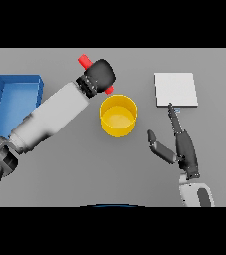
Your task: Pick up the red beaker and tilt it to pour out 1 green nut into yellow bowl. Pick up the yellow bowl and place it on the metallic measuring scale.
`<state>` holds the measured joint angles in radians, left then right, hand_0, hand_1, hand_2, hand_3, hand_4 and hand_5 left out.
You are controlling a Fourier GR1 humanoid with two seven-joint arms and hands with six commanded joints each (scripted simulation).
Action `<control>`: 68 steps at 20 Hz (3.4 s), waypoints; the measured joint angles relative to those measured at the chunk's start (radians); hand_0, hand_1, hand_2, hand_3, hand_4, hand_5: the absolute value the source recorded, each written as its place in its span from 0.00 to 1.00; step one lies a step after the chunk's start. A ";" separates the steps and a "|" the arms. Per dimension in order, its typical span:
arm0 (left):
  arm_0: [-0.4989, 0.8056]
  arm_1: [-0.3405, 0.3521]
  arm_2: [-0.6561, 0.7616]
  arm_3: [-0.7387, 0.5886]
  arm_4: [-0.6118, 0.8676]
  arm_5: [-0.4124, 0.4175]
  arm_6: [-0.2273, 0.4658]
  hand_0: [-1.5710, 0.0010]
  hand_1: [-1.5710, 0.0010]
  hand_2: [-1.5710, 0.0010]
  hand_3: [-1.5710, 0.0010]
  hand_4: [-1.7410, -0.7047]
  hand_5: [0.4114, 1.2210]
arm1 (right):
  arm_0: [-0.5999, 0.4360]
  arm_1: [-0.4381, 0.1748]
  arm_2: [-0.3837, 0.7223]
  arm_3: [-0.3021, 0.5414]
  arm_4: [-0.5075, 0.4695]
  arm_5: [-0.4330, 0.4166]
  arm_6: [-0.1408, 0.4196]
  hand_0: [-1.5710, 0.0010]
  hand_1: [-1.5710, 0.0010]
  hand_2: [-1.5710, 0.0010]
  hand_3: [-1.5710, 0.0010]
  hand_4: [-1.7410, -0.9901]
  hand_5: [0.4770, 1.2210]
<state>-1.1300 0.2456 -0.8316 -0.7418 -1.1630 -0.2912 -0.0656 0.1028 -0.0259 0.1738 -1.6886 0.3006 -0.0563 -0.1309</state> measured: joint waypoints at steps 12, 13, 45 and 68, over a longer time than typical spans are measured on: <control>-0.042 -0.040 -0.154 0.023 -0.201 0.034 0.003 0.00 0.00 0.00 0.00 0.01 1.00 | -0.006 0.011 -0.004 0.001 0.013 -0.027 -0.009 1.00 1.00 1.00 1.00 0.88 0.27; -0.062 -0.044 -0.166 0.032 -0.215 0.025 -0.016 0.00 0.00 0.00 0.00 0.01 1.00 | 0.005 0.012 0.000 -0.003 0.015 -0.026 -0.020 1.00 1.00 1.00 1.00 0.88 0.27; -0.230 0.304 0.673 0.446 0.316 0.210 0.188 0.00 0.00 0.00 0.09 0.00 1.00 | -0.052 0.023 -0.006 0.036 0.003 -0.035 -0.008 1.00 1.00 1.00 1.00 0.93 0.24; 0.588 0.173 0.970 -0.355 0.754 0.428 0.571 0.00 0.00 0.00 0.02 0.00 0.88 | -0.008 0.003 0.006 0.033 0.024 -0.029 -0.037 1.00 1.00 1.00 1.00 0.97 0.23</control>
<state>-0.5421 0.4181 0.1381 -1.0963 -0.4094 0.1367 0.5052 0.0949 -0.0234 0.1795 -1.6552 0.3244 -0.0849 -0.1681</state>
